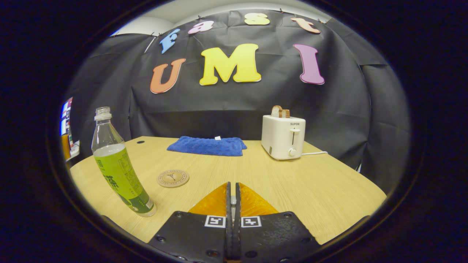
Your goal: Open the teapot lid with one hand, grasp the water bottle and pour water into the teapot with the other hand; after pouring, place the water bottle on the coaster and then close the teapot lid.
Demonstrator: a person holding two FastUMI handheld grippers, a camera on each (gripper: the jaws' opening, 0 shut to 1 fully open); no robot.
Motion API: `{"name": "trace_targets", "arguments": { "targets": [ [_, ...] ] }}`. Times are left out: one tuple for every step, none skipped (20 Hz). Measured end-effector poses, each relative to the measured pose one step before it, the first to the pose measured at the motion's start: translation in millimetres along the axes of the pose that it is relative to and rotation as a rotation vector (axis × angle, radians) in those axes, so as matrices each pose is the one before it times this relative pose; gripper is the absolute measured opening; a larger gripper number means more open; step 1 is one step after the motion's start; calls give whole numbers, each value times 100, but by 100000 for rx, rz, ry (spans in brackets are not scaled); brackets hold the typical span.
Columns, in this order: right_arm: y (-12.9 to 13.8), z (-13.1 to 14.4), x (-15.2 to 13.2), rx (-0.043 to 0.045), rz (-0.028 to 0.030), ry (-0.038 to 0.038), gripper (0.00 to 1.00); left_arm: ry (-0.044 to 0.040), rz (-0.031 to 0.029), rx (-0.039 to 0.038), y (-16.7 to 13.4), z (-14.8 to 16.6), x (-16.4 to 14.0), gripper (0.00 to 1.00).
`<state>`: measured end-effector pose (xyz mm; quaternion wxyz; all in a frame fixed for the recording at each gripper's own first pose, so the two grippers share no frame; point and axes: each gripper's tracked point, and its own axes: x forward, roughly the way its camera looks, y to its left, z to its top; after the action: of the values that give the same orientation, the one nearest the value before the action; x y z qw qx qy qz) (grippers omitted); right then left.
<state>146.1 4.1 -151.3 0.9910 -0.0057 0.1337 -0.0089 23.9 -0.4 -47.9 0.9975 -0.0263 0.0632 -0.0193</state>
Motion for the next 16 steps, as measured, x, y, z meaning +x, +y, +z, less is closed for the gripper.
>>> {"name": "trace_targets", "arguments": {
  "targets": [
    [296,410,-140,1458,1591,-676,1,746,177,-1023,-80,-341,130,98],
    [139,349,-128,793,1050,-1135,1,948,544,-448,-166,-337,167,99],
    [-14,524,-186,361,473,-1581,0,1251,-66,-451,-185,-485,154,99],
    [58,307,48,-6,633,-1043,0,315,-488,-683,-451,-297,178,99],
    [-45,187,-18,-621,510,78,0,496,-1473,-456,-436,-342,91,99],
    [-137,214,-146,-97,490,-390,0,504,-1425,-320,-308,-517,295,99],
    [-198,530,-324,190,262,-879,0,1057,-854,285,-250,-551,341,99],
    [-209,537,-298,270,88,-1164,0,1038,-480,431,-61,-607,307,99],
    [-86,444,-339,-33,113,-803,0,779,-444,435,-181,-492,342,99],
    [-103,243,-377,-258,48,-776,0,-5,-203,45,-58,-194,302,99],
    [-162,215,-380,-212,-6,-279,0,68,-101,-227,15,-217,342,99],
    [-60,46,-337,-157,340,4,1,510,176,-205,83,-352,509,99],
    [-147,205,-328,251,150,-91,1,381,198,56,12,-247,484,99],
    [-80,144,-414,361,231,-440,0,922,621,420,47,-363,384,99],
    [-104,282,-309,32,104,-428,0,959,535,236,69,-435,487,99],
    [-50,304,-337,-431,-47,-487,0,1014,486,167,207,-431,558,99]
  ]
}}
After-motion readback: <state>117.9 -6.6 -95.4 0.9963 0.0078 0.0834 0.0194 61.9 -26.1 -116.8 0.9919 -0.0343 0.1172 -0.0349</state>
